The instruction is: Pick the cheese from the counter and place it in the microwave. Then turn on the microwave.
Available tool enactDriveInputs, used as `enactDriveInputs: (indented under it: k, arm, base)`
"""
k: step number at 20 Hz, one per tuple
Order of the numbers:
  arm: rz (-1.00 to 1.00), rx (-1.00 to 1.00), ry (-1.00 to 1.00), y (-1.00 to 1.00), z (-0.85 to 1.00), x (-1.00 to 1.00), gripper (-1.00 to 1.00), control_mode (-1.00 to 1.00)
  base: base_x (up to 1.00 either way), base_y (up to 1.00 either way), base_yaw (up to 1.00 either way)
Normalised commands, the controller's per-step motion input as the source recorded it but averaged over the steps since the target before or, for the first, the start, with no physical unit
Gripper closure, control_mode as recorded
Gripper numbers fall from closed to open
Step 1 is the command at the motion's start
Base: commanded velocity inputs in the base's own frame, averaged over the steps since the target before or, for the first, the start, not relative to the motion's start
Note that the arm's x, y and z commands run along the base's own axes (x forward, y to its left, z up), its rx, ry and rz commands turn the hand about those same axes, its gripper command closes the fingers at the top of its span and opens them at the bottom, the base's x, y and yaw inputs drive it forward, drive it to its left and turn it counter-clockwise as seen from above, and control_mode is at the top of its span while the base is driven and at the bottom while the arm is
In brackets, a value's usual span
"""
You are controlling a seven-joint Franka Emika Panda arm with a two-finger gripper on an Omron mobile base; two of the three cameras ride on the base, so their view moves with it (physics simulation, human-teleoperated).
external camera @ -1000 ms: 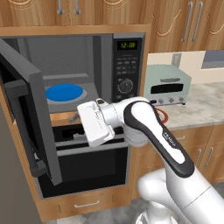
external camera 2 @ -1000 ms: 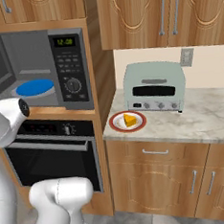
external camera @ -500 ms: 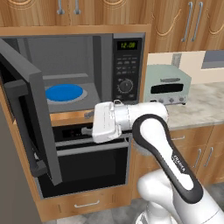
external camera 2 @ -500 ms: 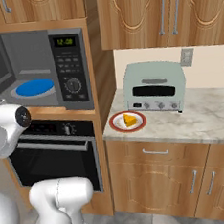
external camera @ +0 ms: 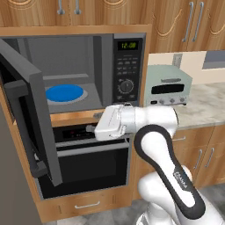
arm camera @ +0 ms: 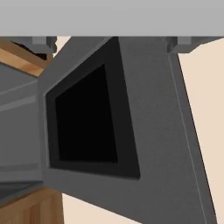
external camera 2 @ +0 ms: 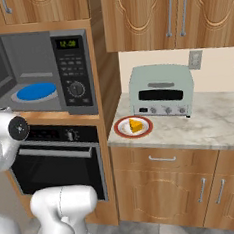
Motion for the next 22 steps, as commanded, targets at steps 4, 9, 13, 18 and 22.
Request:
enactDriveInputs:
  k: [4, 9, 13, 18, 22]
  arm:
    - [-0.12, 0.0, 0.03, -0.17, 0.0, 0.03, -1.0, -1.0]
    - [-0.13, 0.0, 0.1, -0.18, 0.04, 0.06, -1.0, -1.0]
    - [-0.15, -0.01, 0.16, -0.21, 0.04, 0.06, -1.0, -1.0]
    - [-0.19, -0.03, 0.18, -0.17, 0.01, 0.07, -1.0, -1.0]
    - [-0.17, -0.03, 0.14, -0.14, 0.0, 0.0, -1.0, -1.0]
  base:
    - [0.0, 0.0, 0.0]
    - [0.0, 0.0, 0.0]
    - [0.0, 0.0, 0.0]
    - [0.0, 0.0, 0.0]
    - [0.0, 0.0, 0.0]
